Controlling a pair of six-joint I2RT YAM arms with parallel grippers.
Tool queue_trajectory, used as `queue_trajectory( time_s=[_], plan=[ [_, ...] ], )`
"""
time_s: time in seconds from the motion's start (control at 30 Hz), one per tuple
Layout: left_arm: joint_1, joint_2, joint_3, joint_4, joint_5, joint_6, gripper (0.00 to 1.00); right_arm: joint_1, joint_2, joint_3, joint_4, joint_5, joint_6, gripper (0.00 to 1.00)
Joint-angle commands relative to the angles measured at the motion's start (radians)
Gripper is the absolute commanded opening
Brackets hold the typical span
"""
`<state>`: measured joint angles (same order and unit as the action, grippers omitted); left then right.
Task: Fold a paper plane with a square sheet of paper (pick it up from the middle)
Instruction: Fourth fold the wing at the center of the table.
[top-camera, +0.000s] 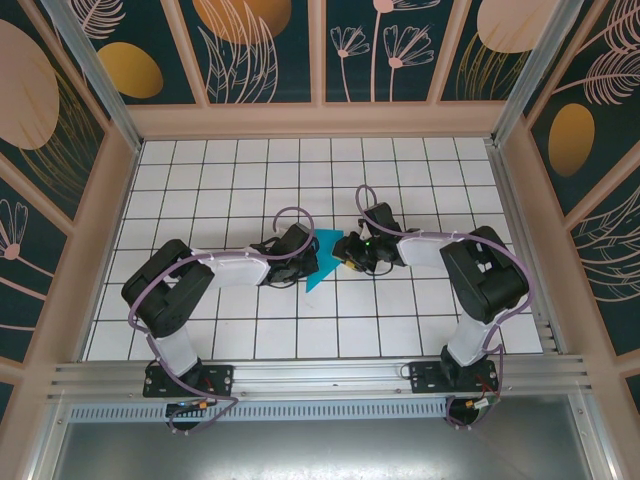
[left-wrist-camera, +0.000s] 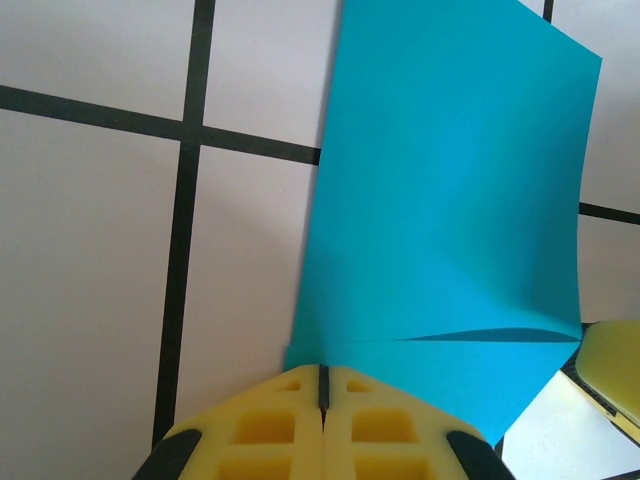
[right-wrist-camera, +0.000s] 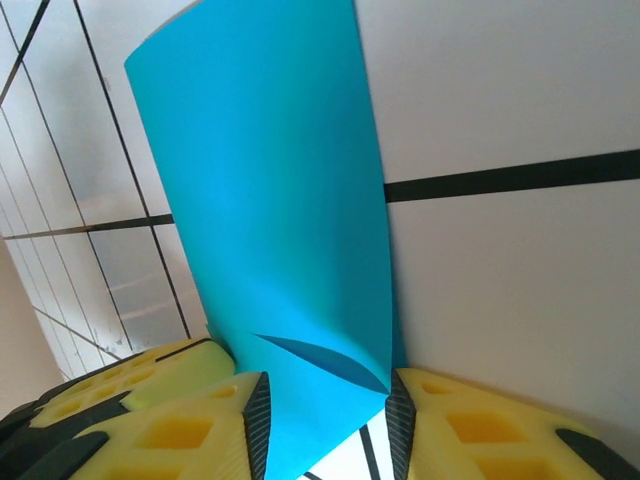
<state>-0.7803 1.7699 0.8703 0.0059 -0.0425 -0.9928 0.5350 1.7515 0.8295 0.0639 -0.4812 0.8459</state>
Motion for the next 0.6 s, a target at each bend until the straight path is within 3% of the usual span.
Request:
queue_trajectory(
  time_s=[0.0, 0.33, 0.57],
  plan=[
    [-0.005, 0.002, -0.031, -0.060, -0.002, -0.010, 0.00, 0.006, 0.006, 0.011, 0.054, -0.048, 0.015, 0.36],
    [-0.004, -0.017, 0.008, -0.101, -0.022, 0.027, 0.00, 0.006, 0.019, -0.055, 0.208, -0.191, -0.004, 0.32],
    [-0.004, -0.023, 0.043, -0.117, -0.017, 0.048, 0.00, 0.006, 0.057, -0.047, 0.219, -0.224, -0.085, 0.28]
  ],
)
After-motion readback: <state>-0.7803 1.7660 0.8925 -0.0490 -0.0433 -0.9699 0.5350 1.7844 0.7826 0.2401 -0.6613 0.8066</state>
